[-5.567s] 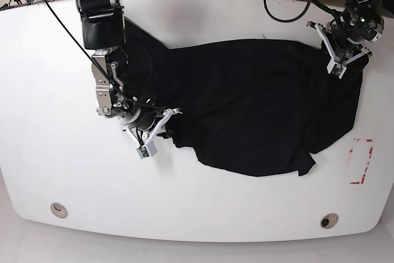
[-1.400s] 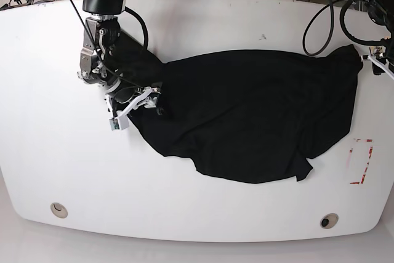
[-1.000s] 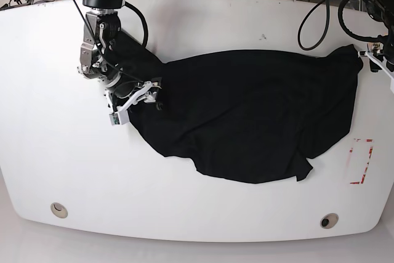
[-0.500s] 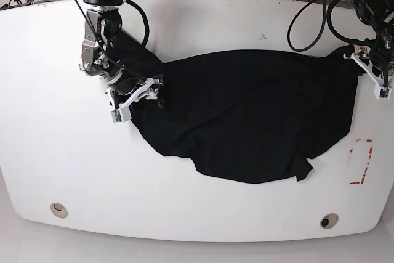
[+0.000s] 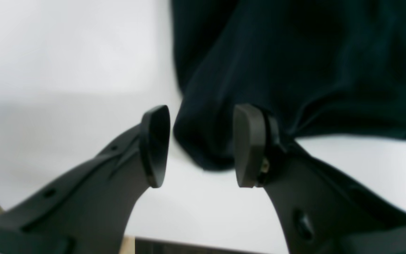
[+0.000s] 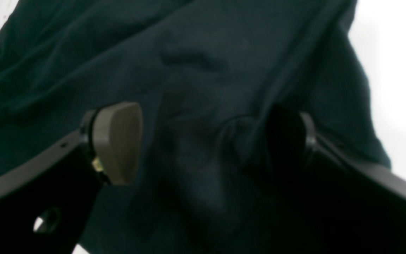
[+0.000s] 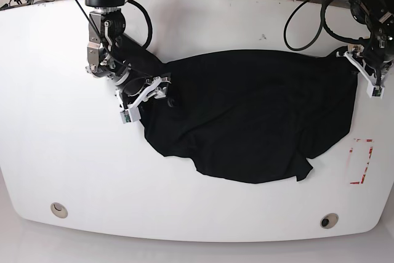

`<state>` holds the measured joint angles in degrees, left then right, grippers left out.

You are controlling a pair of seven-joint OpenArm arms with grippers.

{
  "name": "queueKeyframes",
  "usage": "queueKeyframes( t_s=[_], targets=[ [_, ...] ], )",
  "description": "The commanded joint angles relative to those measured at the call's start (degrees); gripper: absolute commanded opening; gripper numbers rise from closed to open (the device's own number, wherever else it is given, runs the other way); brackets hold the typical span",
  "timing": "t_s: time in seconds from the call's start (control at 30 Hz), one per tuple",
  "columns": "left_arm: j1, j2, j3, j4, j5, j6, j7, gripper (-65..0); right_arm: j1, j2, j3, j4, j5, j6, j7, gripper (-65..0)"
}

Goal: Fold the T-shirt properly
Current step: 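Move the left gripper with its held fabric toward the right gripper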

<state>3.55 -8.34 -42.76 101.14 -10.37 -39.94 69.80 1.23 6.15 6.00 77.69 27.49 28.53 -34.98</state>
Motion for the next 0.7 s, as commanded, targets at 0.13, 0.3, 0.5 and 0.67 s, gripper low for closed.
queueKeyframes(
  t_s=[0.13, 0.3, 0.5, 0.67],
  targets=[
    [0.64, -0.95, -0.87, 1.58, -1.22, -0.06, -0.88, -38.1, -0.60, 0.75, 1.01, 0.59, -0.78, -0.70, -2.66, -12.0],
    [0.74, -1.29, -2.39, 0.87, -1.49, -0.06, -1.23, -38.0, -1.35, 1.06, 1.44, 1.33, -0.76, -0.64, -2.91, -12.0],
    [-3.94, -2.31, -4.64, -3.68, -1.02, -0.06, -2.57, -36.6, -3.75, 1.73, 2.13, 2.69, -0.42, -0.70, -2.97, -12.2],
    [-6.73, -2.94, -4.49, -7.37, -1.07, -0.06, -3.24, -36.1, -4.37, 1.87, 2.86, 3.59, -0.55, -0.73, -2.93, -12.2]
  ],
)
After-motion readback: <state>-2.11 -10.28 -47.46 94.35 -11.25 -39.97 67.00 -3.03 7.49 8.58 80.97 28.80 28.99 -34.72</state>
